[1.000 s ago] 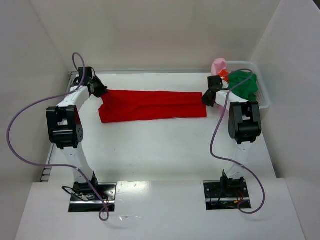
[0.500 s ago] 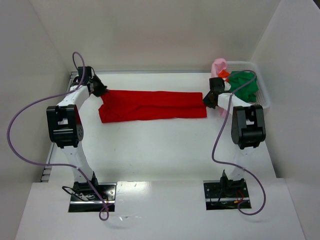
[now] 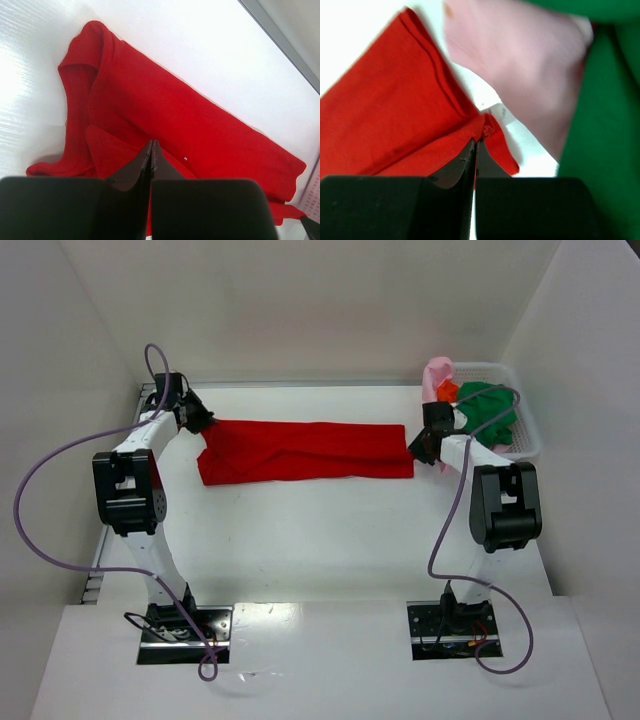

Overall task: Fold and stack the t-shirts
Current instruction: Fold the other side of the tshirt into a rectangle

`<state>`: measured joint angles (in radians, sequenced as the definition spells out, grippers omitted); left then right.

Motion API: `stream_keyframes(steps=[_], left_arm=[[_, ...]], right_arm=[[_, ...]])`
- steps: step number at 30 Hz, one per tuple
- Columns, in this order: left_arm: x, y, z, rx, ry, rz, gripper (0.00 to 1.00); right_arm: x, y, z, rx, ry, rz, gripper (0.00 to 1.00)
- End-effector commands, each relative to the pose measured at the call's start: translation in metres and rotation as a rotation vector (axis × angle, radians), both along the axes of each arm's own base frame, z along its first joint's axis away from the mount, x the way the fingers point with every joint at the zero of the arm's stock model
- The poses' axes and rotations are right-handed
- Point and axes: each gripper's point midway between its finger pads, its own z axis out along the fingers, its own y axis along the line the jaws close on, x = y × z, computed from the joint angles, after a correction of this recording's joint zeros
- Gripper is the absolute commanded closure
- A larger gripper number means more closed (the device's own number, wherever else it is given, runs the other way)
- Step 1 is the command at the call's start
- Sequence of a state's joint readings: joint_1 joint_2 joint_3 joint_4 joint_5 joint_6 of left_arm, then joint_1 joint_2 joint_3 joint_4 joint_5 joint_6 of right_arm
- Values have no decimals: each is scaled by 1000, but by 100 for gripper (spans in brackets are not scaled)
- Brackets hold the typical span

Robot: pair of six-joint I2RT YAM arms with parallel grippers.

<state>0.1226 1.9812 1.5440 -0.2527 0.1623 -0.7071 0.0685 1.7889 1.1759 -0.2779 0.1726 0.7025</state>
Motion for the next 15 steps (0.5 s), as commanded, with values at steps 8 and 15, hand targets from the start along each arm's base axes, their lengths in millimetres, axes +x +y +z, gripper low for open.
stream_keyframes(steps=[8, 15], left_arm=[[12, 9, 11, 24, -54, -11, 100], [6, 7, 17, 26, -63, -23, 100]], right_arm=[[-19, -6, 40, 19, -91, -37, 100], [-32, -1, 51, 44, -105, -16, 100]])
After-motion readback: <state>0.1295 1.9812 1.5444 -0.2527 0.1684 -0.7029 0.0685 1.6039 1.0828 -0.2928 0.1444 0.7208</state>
